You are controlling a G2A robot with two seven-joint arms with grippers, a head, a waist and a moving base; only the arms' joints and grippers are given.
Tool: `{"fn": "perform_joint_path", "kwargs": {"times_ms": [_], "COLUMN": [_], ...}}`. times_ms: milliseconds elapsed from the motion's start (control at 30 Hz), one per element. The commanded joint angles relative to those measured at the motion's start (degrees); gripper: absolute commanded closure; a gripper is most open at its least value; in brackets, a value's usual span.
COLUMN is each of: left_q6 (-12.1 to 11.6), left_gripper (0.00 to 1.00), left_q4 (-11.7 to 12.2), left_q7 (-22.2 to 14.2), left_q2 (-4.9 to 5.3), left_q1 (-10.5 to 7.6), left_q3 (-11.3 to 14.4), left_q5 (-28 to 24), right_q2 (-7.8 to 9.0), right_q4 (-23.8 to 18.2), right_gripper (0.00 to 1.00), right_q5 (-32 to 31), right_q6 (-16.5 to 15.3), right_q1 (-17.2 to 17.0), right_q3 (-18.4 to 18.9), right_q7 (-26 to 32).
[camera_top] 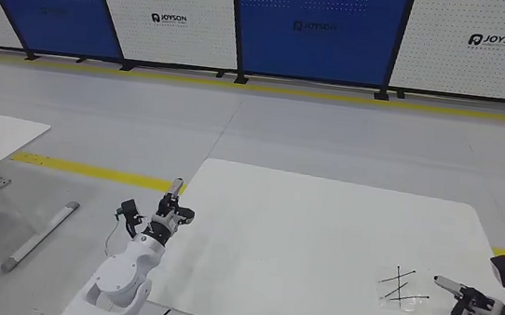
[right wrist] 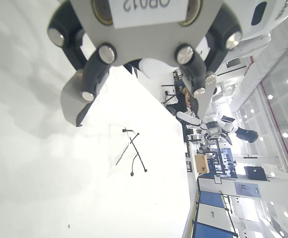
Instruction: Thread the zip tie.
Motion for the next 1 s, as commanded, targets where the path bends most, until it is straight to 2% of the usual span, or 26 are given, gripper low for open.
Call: {"fn": "perform_joint_path", "kwargs": {"times_ms": [0,233,367,467,567,667,967], "left_q6": [0.0,0.0,0.0,0.0,0.0,0.0,0.0], "left_gripper": [0.0,0.0,0.0,0.0,0.0,0.0,0.0], "left_q4": [0.0,0.0,0.0,0.0,0.0,0.0,0.0], "left_q7": [0.0,0.0,0.0,0.0,0.0,0.0,0.0], "left_q2": [0.0,0.0,0.0,0.0,0.0,0.0,0.0], "left_q1": [0.0,0.0,0.0,0.0,0.0,0.0,0.0], "left_q3": [0.0,0.0,0.0,0.0,0.0,0.0,0.0], "left_q5": [0.0,0.0,0.0,0.0,0.0,0.0,0.0], "right_q2": [0.0,-0.01,0.3,1.11,2.17,2.9,2.9], "right_q4": [0.0,-0.18,2.31,4.26,6.98,8.54,8.54], "right_gripper": [0.0,0.0,0.0,0.0,0.0,0.0,0.0], "right_q5": [-0.01,-0.27,2.61,5.69,5.99,6.19,6.19], "right_q6": [0.0,-0.51,-3.41,-5.67,-4.84,-6.12,-6.12], "right_q1": [0.0,0.27,2.34,3.84,6.48,7.98,7.98], "right_q3": [0.0,-0.27,-1.13,-4.03,-7.77,-11.38,-11.38], "right_q7": [0.0,-0.68,0.42,0.42,0.42,0.42,0.42]}}
